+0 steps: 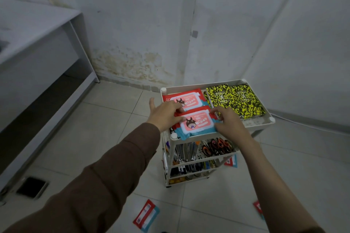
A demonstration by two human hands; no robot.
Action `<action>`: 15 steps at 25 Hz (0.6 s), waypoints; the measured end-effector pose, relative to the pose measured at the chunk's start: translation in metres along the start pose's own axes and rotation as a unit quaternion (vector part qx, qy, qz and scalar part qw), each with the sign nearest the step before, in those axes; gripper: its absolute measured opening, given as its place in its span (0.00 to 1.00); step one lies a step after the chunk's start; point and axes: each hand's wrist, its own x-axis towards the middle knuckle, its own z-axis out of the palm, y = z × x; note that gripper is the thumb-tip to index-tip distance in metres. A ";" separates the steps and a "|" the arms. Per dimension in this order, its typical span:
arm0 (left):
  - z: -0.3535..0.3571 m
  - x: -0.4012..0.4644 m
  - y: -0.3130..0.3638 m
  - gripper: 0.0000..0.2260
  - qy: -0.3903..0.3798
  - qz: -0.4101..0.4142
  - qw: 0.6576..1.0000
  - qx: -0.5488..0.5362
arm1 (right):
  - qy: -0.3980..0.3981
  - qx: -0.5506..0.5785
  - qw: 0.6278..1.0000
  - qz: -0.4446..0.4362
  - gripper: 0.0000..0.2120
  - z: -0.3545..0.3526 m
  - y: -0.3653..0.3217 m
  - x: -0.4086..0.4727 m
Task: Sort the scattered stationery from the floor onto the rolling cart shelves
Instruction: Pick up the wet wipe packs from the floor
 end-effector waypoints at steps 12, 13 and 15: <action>0.012 0.014 0.004 0.26 -0.034 -0.006 0.972 0.234 | -0.011 -0.063 0.996 -0.054 0.21 0.027 -0.005 -0.006; 0.011 0.016 0.004 0.25 -0.035 -0.007 0.972 0.230 | -0.015 -0.055 0.997 -0.058 0.23 0.027 -0.005 -0.007; 0.010 0.017 0.002 0.25 -0.049 -0.013 0.974 0.222 | -0.028 -0.040 0.997 -0.066 0.25 0.026 -0.004 -0.008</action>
